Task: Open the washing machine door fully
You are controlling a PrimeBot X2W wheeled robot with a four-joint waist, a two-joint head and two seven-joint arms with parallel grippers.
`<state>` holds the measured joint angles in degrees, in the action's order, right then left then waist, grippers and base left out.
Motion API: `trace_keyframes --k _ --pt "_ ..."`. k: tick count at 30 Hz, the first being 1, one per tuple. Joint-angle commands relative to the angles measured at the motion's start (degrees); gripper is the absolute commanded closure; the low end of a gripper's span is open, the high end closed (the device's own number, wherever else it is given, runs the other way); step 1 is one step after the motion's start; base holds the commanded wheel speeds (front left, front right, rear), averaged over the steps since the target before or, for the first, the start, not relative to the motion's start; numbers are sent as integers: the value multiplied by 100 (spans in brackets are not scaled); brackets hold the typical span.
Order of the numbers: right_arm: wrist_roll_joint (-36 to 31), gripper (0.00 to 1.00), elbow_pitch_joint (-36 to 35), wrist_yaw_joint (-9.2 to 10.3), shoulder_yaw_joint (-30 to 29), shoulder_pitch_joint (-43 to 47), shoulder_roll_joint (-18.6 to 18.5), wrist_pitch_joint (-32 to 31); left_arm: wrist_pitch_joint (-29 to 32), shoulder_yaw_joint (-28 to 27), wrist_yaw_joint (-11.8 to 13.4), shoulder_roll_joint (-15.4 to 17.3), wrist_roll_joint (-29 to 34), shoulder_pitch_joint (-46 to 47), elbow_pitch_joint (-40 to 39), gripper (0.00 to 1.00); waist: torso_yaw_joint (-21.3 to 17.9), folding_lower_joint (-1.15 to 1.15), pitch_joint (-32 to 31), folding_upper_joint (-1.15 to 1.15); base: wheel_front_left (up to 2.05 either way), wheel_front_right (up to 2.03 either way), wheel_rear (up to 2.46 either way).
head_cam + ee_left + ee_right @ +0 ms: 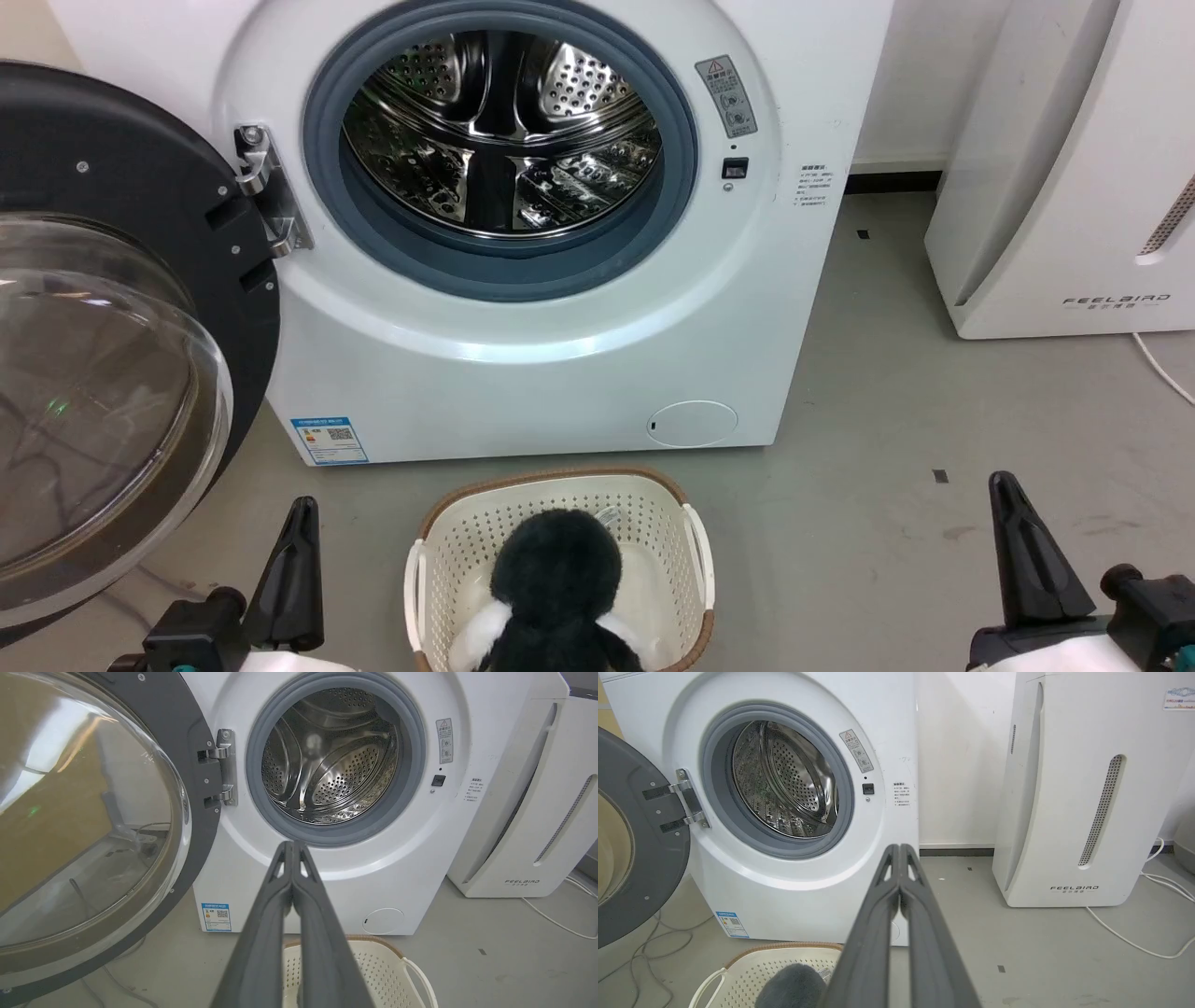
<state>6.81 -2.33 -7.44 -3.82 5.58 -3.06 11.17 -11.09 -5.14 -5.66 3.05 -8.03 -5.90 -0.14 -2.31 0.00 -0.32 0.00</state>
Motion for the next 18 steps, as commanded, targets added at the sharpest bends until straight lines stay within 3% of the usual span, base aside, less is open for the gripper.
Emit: trace_keyframes --k 1,18 --pt "-73 100 19 -1 14 -76 5 -28 26 12 33 -2 60 82 4 100 3 0 0 0 0 0 0" --pt "-185 100 59 -2 82 -164 7 -228 225 104 131 -5 197 175 5 100 45 0 6 0 0 0 0"
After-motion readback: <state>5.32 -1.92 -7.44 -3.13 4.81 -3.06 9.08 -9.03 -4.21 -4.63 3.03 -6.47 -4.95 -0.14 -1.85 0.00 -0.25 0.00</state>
